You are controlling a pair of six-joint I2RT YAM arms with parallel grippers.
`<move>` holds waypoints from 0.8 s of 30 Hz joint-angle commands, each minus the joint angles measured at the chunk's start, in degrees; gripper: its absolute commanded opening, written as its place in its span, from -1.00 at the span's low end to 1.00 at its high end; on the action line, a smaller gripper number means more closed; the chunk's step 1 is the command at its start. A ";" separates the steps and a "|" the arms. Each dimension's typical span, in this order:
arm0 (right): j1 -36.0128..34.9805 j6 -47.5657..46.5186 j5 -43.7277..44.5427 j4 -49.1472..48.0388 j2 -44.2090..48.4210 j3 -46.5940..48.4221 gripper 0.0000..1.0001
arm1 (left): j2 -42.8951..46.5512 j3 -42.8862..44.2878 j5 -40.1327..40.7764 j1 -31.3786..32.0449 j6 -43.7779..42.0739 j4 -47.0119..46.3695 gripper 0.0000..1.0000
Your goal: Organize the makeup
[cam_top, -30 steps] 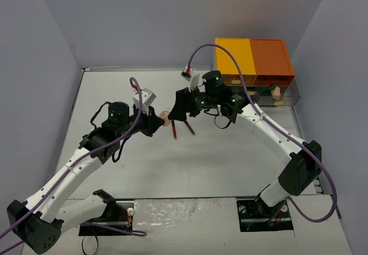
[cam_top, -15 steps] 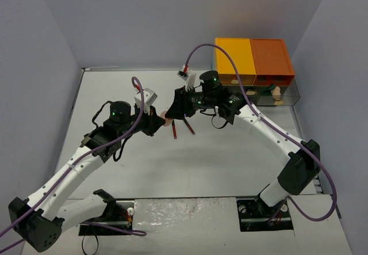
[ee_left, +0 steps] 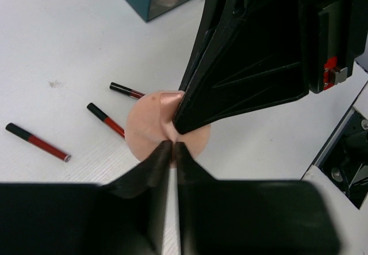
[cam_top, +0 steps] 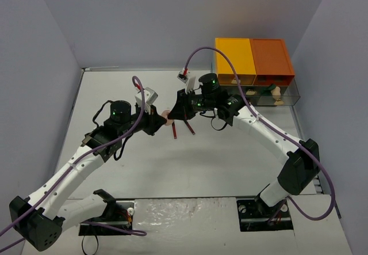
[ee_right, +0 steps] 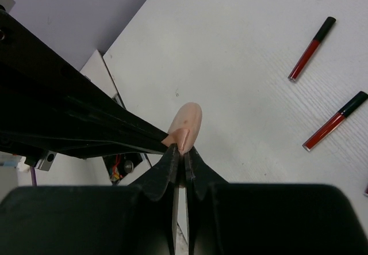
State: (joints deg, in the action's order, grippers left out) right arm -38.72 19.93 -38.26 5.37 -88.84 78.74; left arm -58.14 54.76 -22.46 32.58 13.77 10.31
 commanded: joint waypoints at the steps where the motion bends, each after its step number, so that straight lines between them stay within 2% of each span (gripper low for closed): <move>1: 0.85 -1.34 2.47 -3.62 2.70 1.22 -1.00 | -0.29 3.70 2.06 0.38 0.27 -3.44 -0.52; 2: 1.32 -1.84 3.70 -3.54 3.19 1.17 -1.00 | -0.44 3.62 3.16 0.38 0.62 -2.44 -0.35; 4: 3.78 -2.22 5.49 -3.44 5.05 0.63 -1.00 | -0.63 3.60 6.78 0.31 0.88 -1.09 0.24; 5: 5.40 -2.30 6.51 -3.39 6.08 0.13 -1.00 | -0.66 3.60 7.98 0.34 1.11 -0.34 0.45; 7: 9.09 -2.35 8.63 -3.10 8.15 -1.14 -1.00 | -0.54 3.60 12.13 0.26 1.47 1.55 0.74; 9: 12.95 -2.76 11.65 -1.88 10.54 -2.47 -1.00 | 0.08 3.55 16.22 0.12 1.61 3.13 0.93; 14: 30.04 -2.86 16.35 1.02 14.78 -3.82 -1.00 | 2.02 2.68 25.68 -3.22 1.91 8.43 0.94; 19: 47.17 -2.29 18.72 2.28 15.75 -3.78 -1.00 | 4.11 -0.20 26.83 -11.11 2.31 11.58 0.94; 22: 53.35 -1.60 18.74 2.37 13.13 -2.60 -1.00 | 4.94 -2.61 26.93 -14.45 0.90 11.92 0.94; 24: 54.83 -1.16 17.36 2.31 10.91 -0.98 -1.00 | 5.25 -4.11 28.09 -15.19 -0.28 11.46 0.94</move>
State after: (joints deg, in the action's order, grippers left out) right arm 12.65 17.98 -20.20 8.93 -75.10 74.65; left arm -54.21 52.05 2.66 19.61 15.30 22.12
